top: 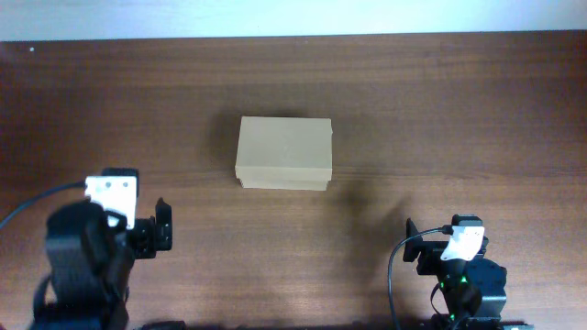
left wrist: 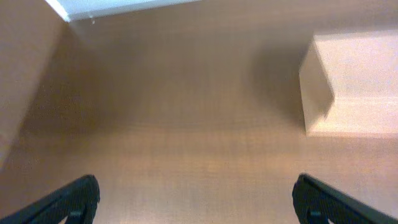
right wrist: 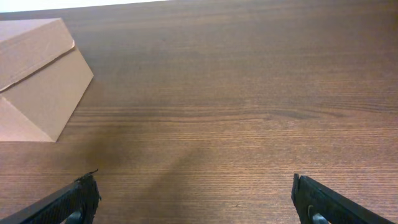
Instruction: Pack container
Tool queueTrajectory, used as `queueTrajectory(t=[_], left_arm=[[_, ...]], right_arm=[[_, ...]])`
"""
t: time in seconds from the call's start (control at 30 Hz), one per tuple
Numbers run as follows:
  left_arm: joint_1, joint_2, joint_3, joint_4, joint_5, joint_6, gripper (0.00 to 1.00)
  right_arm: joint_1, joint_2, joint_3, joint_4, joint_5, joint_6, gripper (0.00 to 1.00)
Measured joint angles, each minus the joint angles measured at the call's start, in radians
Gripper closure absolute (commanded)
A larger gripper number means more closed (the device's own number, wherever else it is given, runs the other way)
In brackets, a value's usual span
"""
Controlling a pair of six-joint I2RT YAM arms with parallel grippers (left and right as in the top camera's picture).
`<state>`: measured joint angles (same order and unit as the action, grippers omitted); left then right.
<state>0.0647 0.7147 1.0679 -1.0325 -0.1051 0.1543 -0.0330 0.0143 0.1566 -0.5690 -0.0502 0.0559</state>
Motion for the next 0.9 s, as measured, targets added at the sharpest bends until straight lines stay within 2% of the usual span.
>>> queueTrajectory(t=[0.23,0.37,0.5,0.6,0.9], left_arm=[[0.0,-0.358,-0.39,0.53,0.0,0.002,0.0],[0.0,-0.47,-0.634,0.8,0.001,0.003,0.0],[0.0,-0.536,-0.801,0.992,0.003,0.003,0.0],[-0.005,-0.593,-0.894,1.073,0.004,0.003,0.0],[-0.039,-0.643,-0.995,1.088,0.004,0.003,0.0]], right_arm=[[0.0,0.0,0.0,0.0,0.0,0.0,0.01],[0.0,0.0,0.0,0.0,0.0,0.0,0.01],[0.0,0.0,0.0,0.0,0.0,0.0,0.01],[0.0,0.0,0.0,0.0,0.0,0.0,0.01],[0.0,0.0,0.0,0.0,0.0,0.0,0.01]])
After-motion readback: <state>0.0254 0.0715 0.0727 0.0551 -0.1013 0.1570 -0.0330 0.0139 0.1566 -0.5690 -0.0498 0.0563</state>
